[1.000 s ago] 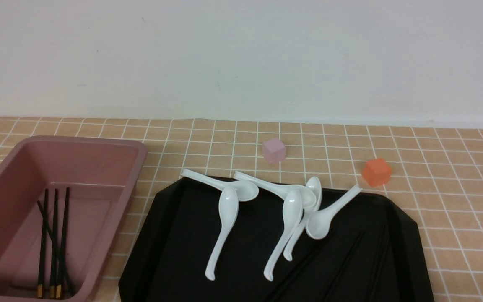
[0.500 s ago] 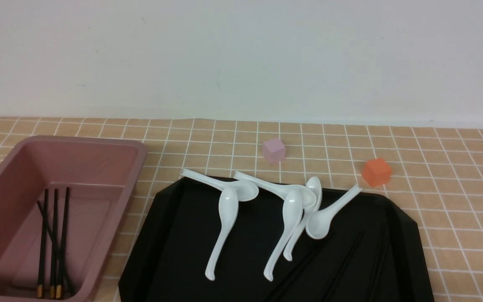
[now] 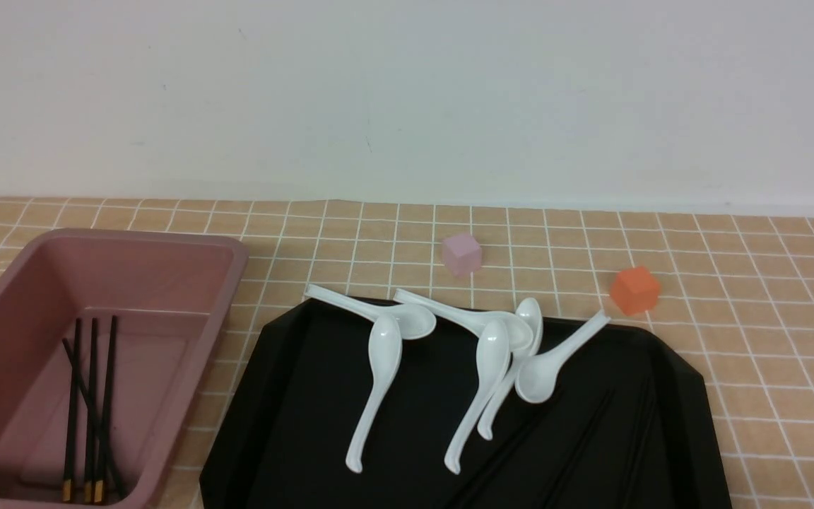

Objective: On brown tablecloth take chopsticks from black tray and put them in box.
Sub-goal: 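Reach over to the black tray and grasp a pair of chopsticks with the left gripper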

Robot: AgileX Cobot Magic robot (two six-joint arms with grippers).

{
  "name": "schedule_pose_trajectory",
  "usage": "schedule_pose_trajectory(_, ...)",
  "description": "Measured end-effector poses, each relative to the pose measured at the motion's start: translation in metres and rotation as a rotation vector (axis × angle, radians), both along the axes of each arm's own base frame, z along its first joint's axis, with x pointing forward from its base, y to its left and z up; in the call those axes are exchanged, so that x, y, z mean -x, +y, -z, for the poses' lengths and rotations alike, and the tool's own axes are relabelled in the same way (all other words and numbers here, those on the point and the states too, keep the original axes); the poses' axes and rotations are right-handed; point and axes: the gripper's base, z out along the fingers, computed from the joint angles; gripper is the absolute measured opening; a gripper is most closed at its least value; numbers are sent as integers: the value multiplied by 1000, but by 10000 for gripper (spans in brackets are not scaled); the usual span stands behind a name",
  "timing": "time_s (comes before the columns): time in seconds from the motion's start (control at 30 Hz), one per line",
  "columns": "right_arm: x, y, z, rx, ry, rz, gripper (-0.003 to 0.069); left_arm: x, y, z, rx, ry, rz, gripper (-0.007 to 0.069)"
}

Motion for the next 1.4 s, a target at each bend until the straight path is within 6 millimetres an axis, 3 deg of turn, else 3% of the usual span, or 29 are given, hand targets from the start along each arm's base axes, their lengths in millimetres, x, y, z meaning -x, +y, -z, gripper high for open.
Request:
schedule_pose_trajectory(0.17,0,0,0,0,0,0,239,-1,-1,-7,262,10,-27,63)
schedule_pose_trajectory(0.37,0,0,0,0,0,0,239,-3,9,-24,324,-113,-131,61)
schedule_pose_trajectory(0.53,0,0,0,0,0,0,239,9,5,-105,53,-348,-50,-13)
schedule_pose_trajectory(0.6,0,0,0,0,0,0,239,3,-2,-125,-94,-319,35,-13)
schedule_pose_trajectory(0.67,0,0,0,0,0,0,239,-10,-16,-143,-269,-188,225,-13)
schedule_pose_trajectory(0.77,0,0,0,0,0,0,239,-37,-27,-141,-448,82,449,-13)
schedule_pose_trajectory(0.87,0,0,0,0,0,0,239,-81,-26,-122,-649,403,645,-13)
schedule_pose_trajectory(0.97,0,0,0,0,0,0,239,-124,-26,-101,-741,586,777,-13)
schedule_pose_trajectory(1.0,0,0,0,0,0,0,239,-127,-27,-101,-743,593,787,-13)
schedule_pose_trajectory(1.03,0,0,0,0,0,0,239,-141,-35,-89,-738,648,853,-13)
schedule_pose_trajectory(1.2,0,0,0,0,0,0,239,-151,-97,-61,-766,658,1007,-13)
schedule_pose_trajectory(1.3,0,0,0,0,0,0,239,-150,-150,-46,-872,605,1087,-13)
schedule_pose_trajectory(1.4,0,0,0,0,0,0,239,-151,-171,-44,-940,568,1112,-13)
